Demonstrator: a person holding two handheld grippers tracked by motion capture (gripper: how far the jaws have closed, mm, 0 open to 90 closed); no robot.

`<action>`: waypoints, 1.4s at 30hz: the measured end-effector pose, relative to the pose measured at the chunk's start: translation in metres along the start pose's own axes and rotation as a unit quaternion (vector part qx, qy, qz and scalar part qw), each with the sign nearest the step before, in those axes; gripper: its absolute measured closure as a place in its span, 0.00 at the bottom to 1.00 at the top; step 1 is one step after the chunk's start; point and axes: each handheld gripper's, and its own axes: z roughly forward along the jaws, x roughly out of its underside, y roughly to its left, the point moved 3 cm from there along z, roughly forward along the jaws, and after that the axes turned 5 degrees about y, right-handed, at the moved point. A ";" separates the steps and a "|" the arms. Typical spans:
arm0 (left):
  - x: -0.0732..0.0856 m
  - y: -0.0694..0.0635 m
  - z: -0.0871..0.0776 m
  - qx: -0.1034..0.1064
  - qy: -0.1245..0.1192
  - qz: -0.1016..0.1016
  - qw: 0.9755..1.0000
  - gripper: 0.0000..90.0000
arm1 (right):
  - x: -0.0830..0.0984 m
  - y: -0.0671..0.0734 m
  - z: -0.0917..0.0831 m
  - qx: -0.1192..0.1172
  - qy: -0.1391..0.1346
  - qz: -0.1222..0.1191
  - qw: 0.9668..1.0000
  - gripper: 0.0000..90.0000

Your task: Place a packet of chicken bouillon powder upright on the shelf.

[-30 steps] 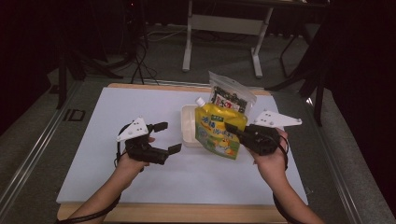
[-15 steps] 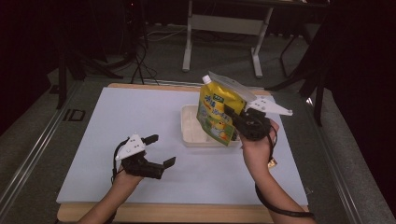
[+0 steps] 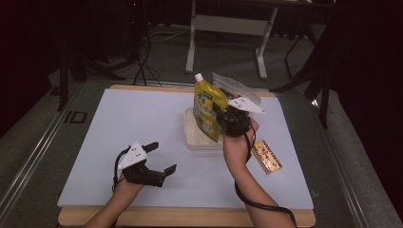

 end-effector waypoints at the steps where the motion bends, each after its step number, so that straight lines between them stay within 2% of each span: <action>1: 0.000 0.000 0.000 0.000 -0.001 0.000 1.000 0.00 | 0.001 0.000 0.001 0.006 -0.002 0.000 1.000 1.00; 5: 0.000 0.000 -0.001 0.001 -0.004 -0.002 1.000 0.00 | 0.004 0.002 0.006 0.020 -0.005 -0.006 1.000 1.00; 19: 0.001 0.001 0.001 0.006 0.001 -0.003 1.000 0.00 | 0.015 0.000 0.019 0.032 0.005 0.024 0.999 1.00; 28: 0.002 0.002 0.000 0.005 0.001 -0.001 1.000 0.00 | 0.017 0.007 0.025 0.013 0.003 0.050 0.999 1.00; 31: 0.002 0.002 -0.001 0.006 0.001 -0.001 1.000 0.00 | 0.017 0.008 0.023 0.013 0.003 0.051 0.999 1.00; 35: 0.002 0.002 0.001 0.006 0.002 0.000 1.000 0.00 | 0.016 0.007 0.019 0.006 -0.007 0.069 0.998 1.00; 42: 0.002 0.000 0.000 0.007 0.004 0.005 1.000 0.00 | 0.017 0.008 0.025 0.014 -0.005 0.064 0.998 1.00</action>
